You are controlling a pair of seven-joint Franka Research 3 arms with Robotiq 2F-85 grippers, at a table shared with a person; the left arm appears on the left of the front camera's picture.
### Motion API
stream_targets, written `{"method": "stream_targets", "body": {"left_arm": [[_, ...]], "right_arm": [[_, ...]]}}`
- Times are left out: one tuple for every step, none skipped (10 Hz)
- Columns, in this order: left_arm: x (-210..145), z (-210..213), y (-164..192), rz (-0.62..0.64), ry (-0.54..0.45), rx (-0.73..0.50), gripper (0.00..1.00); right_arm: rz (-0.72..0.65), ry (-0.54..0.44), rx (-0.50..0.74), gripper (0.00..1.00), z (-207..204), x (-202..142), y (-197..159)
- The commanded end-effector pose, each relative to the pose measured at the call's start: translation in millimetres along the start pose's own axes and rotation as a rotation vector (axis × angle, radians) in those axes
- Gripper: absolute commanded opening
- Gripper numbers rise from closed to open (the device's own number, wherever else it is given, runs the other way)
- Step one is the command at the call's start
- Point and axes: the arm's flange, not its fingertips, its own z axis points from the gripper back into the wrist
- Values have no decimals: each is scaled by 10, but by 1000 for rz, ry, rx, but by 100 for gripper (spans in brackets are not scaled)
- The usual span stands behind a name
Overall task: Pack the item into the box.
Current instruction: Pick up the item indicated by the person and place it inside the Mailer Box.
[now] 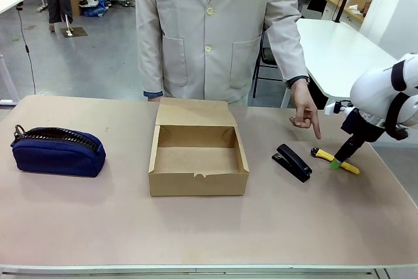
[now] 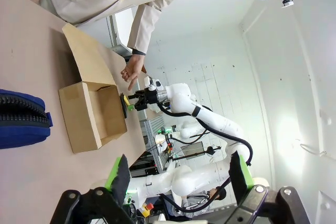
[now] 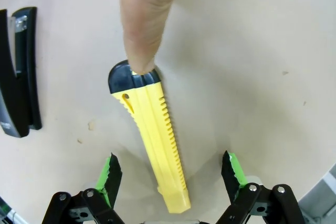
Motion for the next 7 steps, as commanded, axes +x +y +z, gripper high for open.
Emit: {"method": "stream_targets", "body": {"left_arm": [[12, -8, -29, -21, -9, -24, 100], [12, -8, -29, -21, -9, -24, 100], [12, -8, -29, -21, -9, -24, 100], [12, -8, -29, -21, -9, -24, 100], [12, -8, -29, -21, -9, -24, 100], [12, -8, -29, -21, -9, -24, 100], [12, -8, -29, -21, -9, -24, 100]], "right_arm": [[-34, 29, -48, 100, -18, 45, 13], [-32, 31, -38, 80, -30, 41, 15], [-33, 42, -37, 40, -42, 38, 23], [-33, 56, -39, 21, -43, 35, 32], [-31, 58, -39, 0, -39, 34, 36], [-29, 63, -40, 0, -33, 37, 39], [-30, 66, -40, 0, -27, 42, 40]]}}
